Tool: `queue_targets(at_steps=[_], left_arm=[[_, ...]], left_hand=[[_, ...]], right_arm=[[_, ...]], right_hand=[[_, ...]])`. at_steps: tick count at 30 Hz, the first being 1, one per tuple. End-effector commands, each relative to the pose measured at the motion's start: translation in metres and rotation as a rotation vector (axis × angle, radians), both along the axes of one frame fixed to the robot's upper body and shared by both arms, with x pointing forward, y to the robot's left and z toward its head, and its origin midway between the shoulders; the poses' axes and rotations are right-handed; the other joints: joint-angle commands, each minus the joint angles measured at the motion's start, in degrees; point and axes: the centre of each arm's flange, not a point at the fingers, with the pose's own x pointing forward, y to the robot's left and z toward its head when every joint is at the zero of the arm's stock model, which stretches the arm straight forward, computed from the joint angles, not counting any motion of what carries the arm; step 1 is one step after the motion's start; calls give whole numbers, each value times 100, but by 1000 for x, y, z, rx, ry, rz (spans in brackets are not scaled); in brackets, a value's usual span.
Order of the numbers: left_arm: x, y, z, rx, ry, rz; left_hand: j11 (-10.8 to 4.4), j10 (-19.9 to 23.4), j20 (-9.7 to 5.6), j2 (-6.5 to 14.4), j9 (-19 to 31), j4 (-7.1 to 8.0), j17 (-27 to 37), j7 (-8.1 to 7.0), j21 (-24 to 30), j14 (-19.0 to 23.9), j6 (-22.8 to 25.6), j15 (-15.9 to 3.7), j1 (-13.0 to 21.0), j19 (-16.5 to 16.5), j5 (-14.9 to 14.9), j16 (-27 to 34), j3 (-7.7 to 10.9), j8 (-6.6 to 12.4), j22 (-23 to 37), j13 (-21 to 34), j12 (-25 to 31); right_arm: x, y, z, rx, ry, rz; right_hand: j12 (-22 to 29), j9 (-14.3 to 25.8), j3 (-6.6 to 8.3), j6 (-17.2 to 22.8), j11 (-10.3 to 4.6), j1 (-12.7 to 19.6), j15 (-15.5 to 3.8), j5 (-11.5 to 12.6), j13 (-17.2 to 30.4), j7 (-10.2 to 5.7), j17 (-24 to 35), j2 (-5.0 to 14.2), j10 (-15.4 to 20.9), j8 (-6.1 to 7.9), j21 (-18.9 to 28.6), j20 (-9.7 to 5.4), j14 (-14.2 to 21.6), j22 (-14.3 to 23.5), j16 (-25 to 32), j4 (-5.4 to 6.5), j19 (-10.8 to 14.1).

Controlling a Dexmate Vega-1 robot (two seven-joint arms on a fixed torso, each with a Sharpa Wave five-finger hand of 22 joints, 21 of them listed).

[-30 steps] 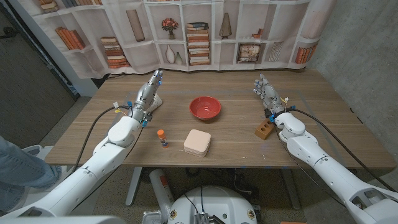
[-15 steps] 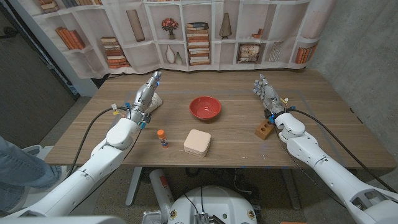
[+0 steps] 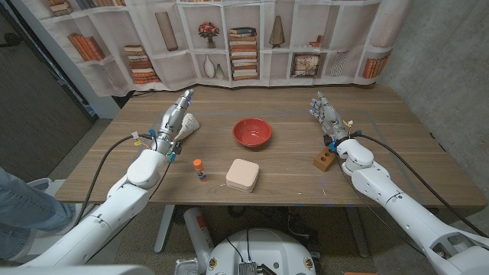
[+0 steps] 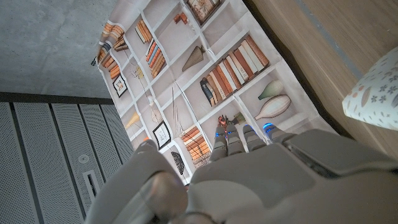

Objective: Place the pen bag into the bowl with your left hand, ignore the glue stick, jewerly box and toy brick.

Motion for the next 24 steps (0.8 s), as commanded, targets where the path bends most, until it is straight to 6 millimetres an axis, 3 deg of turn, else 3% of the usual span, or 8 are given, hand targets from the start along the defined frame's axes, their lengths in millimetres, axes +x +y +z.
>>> queue_targets(at_steps=[1,24], left_arm=[[-9,7,-2,8,-21,46],[-20,17,-5,22,-77,141]], left_hand=[[-37,57,33,11,25,-34,8,10,19,52,35,14,97,-221,26,13,-10,34,19,19,27],[-71,206,44,47,27,-65,10,-37,36,180,195,-43,169,-123,42,17,-22,49,18,21,41]], right_arm=[[1,4,3,-7,1,5],[0,6,-3,11,0,5]], right_hand=[[11,21,-12,59,2,55,-1,0,9,10,20,32,52,10,-25,-144,13,25,-6,-14,41],[2,22,-26,79,1,52,-1,-4,10,2,20,44,69,10,-75,-136,42,27,-8,-24,77]])
